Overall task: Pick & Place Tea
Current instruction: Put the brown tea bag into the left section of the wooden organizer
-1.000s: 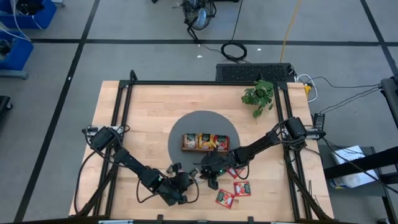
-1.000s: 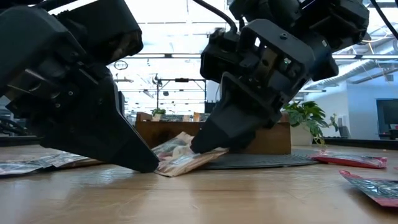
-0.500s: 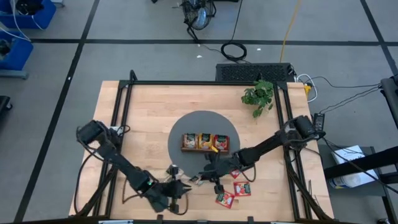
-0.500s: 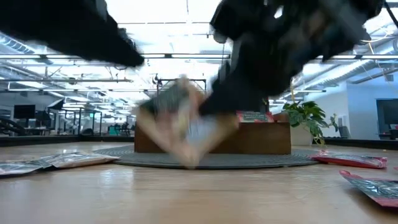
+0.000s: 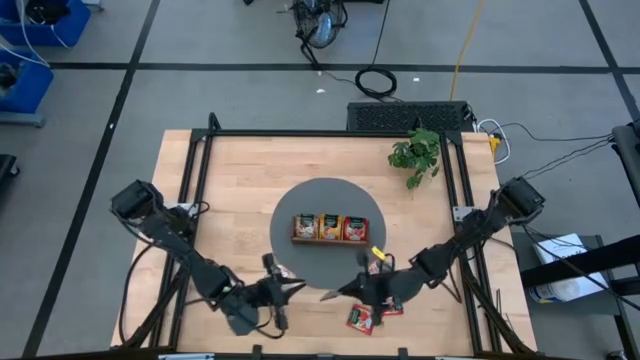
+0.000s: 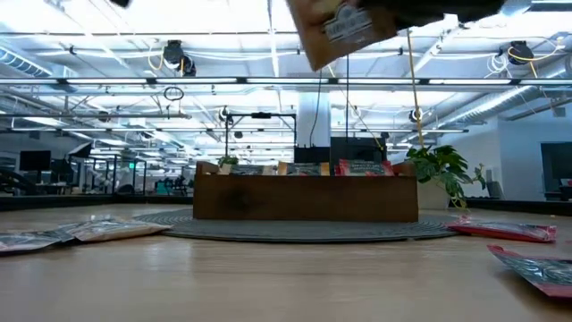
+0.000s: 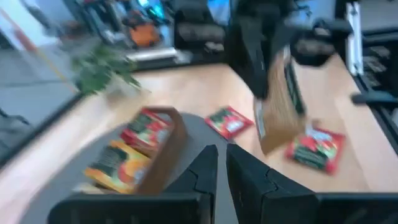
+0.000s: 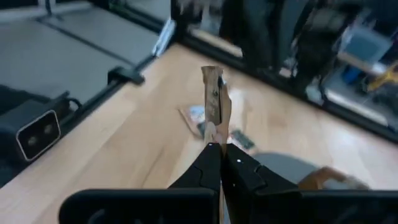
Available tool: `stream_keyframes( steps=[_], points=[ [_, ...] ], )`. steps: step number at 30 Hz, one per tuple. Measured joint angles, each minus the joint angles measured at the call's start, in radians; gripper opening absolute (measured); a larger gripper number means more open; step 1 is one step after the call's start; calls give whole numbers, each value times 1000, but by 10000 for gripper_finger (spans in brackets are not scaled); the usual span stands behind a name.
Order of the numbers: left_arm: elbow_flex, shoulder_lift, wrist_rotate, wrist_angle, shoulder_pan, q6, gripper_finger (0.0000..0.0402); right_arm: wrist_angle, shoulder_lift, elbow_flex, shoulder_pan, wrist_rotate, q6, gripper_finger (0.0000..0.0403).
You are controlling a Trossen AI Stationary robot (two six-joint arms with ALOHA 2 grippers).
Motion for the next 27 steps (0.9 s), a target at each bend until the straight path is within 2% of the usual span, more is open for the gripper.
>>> stream_keyframes(
  steps=[2,6,12,17,22,27],
  points=[
    [0,27,67,-16,22,-15,43,116,2,-51,3,16,-28,0],
    [0,80,106,7,23,-9,69,280,3,-134,-2,78,-41,0],
    [0,105,102,107,24,53,165,342,7,-164,-14,69,-27,0],
    [0,105,107,118,51,-57,225,418,63,-159,-13,-5,-42,0],
    [0,105,192,141,82,-59,240,434,153,-114,-14,0,-70,0],
    [0,105,283,145,96,-60,221,432,193,-73,-19,53,-110,0]
  ],
)
